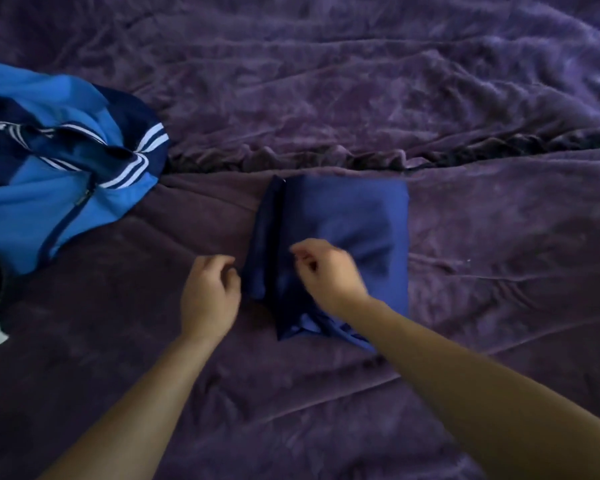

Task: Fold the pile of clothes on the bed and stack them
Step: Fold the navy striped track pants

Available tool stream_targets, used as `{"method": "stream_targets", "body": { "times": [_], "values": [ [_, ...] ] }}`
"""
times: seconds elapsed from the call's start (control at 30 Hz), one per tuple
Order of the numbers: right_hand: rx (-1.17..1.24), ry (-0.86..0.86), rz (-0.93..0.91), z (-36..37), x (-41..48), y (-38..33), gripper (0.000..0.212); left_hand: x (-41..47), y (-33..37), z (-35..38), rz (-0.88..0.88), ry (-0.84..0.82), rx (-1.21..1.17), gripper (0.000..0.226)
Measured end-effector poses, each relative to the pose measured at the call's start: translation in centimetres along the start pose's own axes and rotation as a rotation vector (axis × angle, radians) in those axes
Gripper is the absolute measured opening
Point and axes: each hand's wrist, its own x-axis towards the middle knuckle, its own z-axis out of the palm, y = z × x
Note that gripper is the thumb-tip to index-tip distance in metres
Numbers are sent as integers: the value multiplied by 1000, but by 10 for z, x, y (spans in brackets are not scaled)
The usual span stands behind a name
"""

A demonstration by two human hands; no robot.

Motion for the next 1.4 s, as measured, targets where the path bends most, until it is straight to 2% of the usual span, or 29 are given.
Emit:
{"method": "stream_targets", "body": {
  "times": [0.07,0.13,0.17,0.23,0.3,0.4,0.53,0.6,0.67,0.73,0.77,0.8,0.87,0.93,1.0,1.07,1.13,1.17,1.2,1.4],
  "values": [
    [-201,345,-101,-27,-6,28,32,13,18,14,70,-11,-11,31],
    [-396,445,-49,-55,-5,59,43,25,38,33,88,-47,53,49],
    [-462,412,41,-63,-4,72,50,29,47,44,126,-60,133,56],
    [-566,295,170,-62,1,91,61,35,57,68,341,-91,345,63],
    [-627,211,150,-42,7,100,65,46,53,88,528,-143,487,64],
    [-619,167,139,-2,20,99,68,76,26,98,490,-166,564,62],
    [-645,46,253,29,34,88,75,101,8,92,487,-264,658,62],
    [-614,29,237,15,40,85,74,107,17,85,478,-314,605,61],
    [-512,161,199,-13,45,85,68,111,31,74,437,-307,468,63],
    [-416,334,233,-46,55,94,69,121,45,64,294,-259,260,67],
    [-341,331,286,-61,62,99,77,128,51,61,189,-257,165,75],
    [-239,261,361,-72,70,103,89,135,57,59,116,-275,128,85],
    [-33,93,478,-85,83,106,110,143,68,56,108,-328,183,100],
    [90,7,483,-90,86,100,115,142,77,52,150,-361,172,107],
    [105,-63,427,-98,73,89,104,136,85,43,167,-418,132,114],
    [-29,-216,359,-111,46,74,79,123,95,27,177,-510,148,110],
    [-317,-364,327,-118,9,60,70,104,108,6,229,-586,202,80],
    [-462,-362,312,-118,-12,56,69,90,115,-4,278,-605,235,57],
    [-555,-312,288,-117,-34,53,65,74,122,-14,334,-610,279,43],
    [-593,-21,214,-139,-151,42,40,-24,160,-52,582,-542,467,42]
  ]
}}
